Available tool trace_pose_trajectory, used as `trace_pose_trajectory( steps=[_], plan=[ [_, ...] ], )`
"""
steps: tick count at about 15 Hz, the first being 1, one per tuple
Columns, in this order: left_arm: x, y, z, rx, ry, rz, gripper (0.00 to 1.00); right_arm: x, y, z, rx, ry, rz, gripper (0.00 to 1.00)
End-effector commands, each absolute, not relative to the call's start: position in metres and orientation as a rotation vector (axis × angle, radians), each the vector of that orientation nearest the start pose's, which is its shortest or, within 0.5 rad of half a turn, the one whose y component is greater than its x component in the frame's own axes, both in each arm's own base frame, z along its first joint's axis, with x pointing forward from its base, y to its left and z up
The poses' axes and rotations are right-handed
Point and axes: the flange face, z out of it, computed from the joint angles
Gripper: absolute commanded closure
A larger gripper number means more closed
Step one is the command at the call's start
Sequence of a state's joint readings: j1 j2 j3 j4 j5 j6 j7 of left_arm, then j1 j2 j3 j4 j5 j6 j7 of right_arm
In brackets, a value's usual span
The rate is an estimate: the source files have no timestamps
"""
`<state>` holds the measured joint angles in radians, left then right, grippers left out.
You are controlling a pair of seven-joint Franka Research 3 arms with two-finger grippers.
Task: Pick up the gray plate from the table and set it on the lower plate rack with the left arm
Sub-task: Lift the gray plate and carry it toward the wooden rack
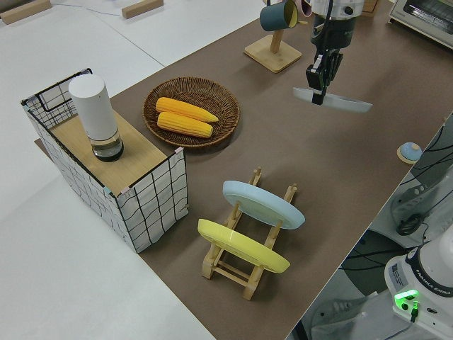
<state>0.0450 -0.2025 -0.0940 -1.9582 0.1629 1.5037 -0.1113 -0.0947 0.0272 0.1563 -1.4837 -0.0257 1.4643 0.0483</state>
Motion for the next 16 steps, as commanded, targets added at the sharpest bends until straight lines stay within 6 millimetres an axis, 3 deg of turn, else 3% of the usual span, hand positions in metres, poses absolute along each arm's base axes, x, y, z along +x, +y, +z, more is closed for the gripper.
trace_pose_trajectory(
  steps=[1,7,11,16],
  plan=[
    [0.468,0.001,0.568,-2.725,-0.071,0.359,1.00,0.551,0.031,0.644,-3.162,-0.014,0.063,0.017],
    [0.457,-0.002,0.578,-2.389,-0.044,0.420,1.00,0.551,0.031,0.644,-3.162,-0.014,0.063,0.017],
    [0.456,0.004,0.585,-2.271,-0.048,0.413,1.00,0.551,0.031,0.644,-3.162,-0.014,0.063,0.017],
    [0.457,0.008,0.579,-2.196,-0.066,0.415,1.00,0.551,0.031,0.644,-3.162,-0.014,0.063,0.017]
  ],
)
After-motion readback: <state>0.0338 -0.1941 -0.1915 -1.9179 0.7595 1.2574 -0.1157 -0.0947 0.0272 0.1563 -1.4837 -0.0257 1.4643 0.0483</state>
